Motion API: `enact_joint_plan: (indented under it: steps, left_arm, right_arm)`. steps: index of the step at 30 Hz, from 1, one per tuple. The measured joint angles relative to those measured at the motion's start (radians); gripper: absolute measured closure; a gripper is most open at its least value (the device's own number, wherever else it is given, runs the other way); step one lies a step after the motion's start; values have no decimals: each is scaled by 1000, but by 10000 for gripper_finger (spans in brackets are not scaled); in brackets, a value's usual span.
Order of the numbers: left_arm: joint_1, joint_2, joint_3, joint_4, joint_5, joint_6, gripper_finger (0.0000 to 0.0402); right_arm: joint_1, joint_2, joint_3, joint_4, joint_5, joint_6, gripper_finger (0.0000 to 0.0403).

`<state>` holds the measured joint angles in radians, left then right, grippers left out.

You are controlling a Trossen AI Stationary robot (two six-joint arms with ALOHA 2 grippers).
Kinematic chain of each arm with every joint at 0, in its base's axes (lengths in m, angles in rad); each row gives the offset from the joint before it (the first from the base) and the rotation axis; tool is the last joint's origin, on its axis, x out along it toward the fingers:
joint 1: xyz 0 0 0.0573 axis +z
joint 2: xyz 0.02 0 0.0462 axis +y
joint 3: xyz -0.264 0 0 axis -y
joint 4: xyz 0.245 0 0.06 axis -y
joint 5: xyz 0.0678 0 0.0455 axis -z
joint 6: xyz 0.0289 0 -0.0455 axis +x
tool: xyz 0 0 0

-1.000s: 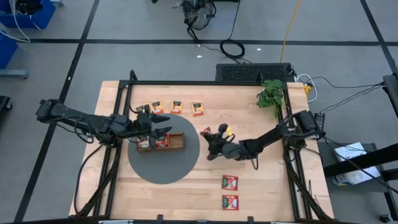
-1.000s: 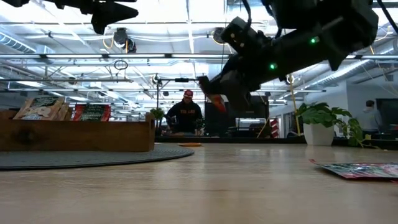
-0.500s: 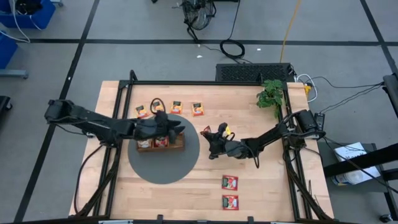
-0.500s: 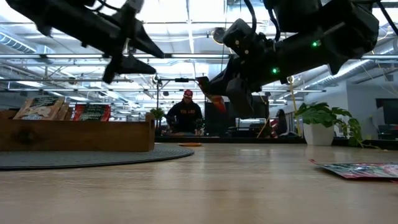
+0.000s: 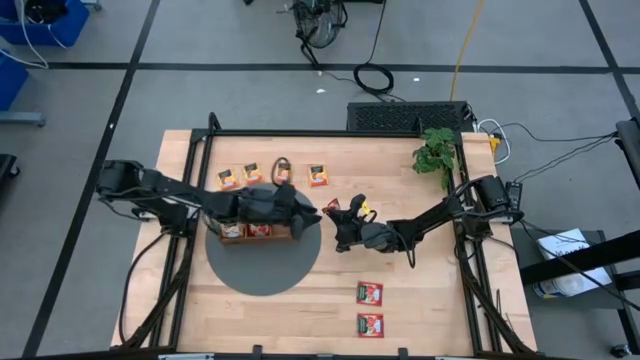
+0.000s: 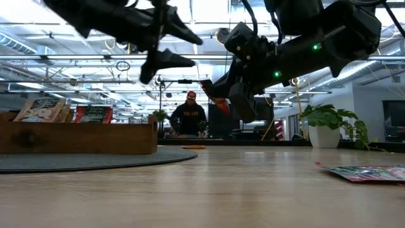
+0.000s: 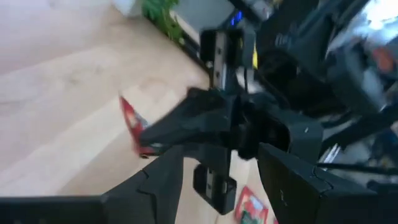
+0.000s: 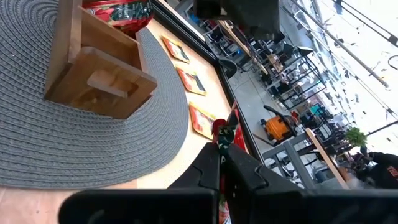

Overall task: Pick & Place Tea
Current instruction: Put the red tea bag into the middle section of the wooden organizer

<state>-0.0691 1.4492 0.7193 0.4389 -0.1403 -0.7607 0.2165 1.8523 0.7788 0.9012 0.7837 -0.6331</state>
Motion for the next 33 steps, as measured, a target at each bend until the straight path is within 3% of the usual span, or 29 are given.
enact_joint_plan:
  steps: [7,11,18,33]
  left_arm:
    - [-3,70,186,-358,21,163,195]
    - [-4,86,233,-468,19,380,195]
    - [-5,85,240,-467,-18,652,195]
    - [-5,200,238,-410,-105,843,195]
  right_arm:
    - [15,0,1,5,0,0,403]
    - [23,0,1,7,-9,1,403]
    - [23,0,2,15,-58,26,403]
    - [23,-1,2,37,-131,52,403]
